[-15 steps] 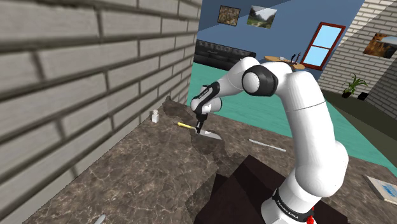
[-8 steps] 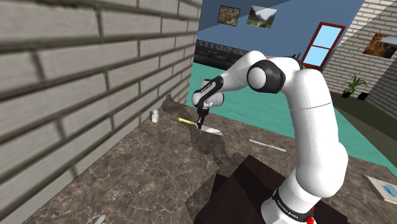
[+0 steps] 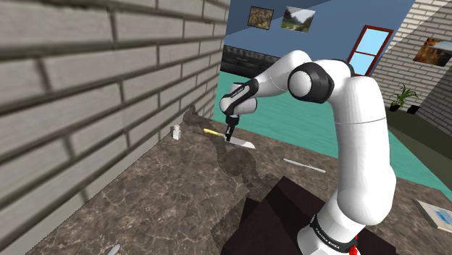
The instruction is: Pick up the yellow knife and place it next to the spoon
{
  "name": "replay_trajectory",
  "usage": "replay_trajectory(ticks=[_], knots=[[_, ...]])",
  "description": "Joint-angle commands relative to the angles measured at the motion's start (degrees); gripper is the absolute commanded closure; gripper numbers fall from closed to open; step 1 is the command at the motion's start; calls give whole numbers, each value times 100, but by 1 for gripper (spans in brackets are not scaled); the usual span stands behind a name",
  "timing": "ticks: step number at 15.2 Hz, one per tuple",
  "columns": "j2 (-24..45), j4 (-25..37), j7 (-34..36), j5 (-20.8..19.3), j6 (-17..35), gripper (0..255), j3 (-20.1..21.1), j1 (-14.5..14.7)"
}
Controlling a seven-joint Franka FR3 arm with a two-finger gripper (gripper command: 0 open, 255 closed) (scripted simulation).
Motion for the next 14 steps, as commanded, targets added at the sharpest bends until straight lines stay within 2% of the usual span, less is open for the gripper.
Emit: replay_trajectory(ticks=[1, 3, 14], knots=[[-123, -22, 16, -33, -101, 255, -26, 16], [-185, -21, 27, -51, -163, 255, -40, 25], [-1223, -1698, 1361, -317, 523, 255, 119, 1166]])
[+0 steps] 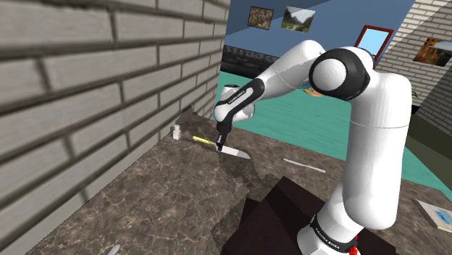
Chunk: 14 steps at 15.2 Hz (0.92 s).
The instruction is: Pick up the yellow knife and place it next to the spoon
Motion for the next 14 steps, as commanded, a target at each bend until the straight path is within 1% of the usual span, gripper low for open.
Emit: replay_trajectory(ticks=[1, 8, 14], knots=[[-133, -227, 283, -45, 106, 255, 48, 205], [-526, -824, 1310, -211, 337, 255, 267, 921], [-700, -1077, 2239, -327, 435, 255, 515, 1522]])
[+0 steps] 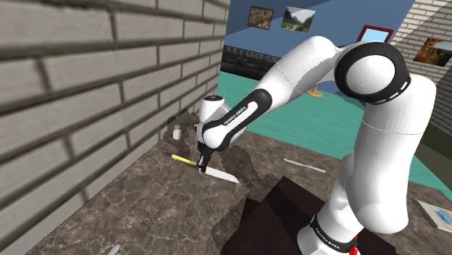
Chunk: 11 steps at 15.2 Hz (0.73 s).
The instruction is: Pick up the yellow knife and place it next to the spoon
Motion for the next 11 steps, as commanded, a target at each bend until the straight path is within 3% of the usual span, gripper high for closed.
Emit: replay_trajectory(ticks=[1, 11], knots=[[-46, -54, 348, -41, 14, 255, 92, 216], [61, 130, 1893, -193, -39, 255, 547, 1189]])
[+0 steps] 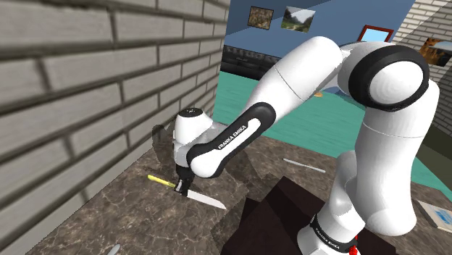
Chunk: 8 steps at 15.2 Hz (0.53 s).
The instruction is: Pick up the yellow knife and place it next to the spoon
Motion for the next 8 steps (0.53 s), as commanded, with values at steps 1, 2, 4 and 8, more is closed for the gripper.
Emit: replay_trajectory(ticks=[1, 2, 4, 8], knots=[[42, 76, 324, -33, -32, 255, 89, 202], [81, 138, 474, -49, -53, 255, 131, 296], [171, 282, 767, -82, -103, 255, 212, 484], [444, 511, 1149, -129, -55, 255, 309, 736]])
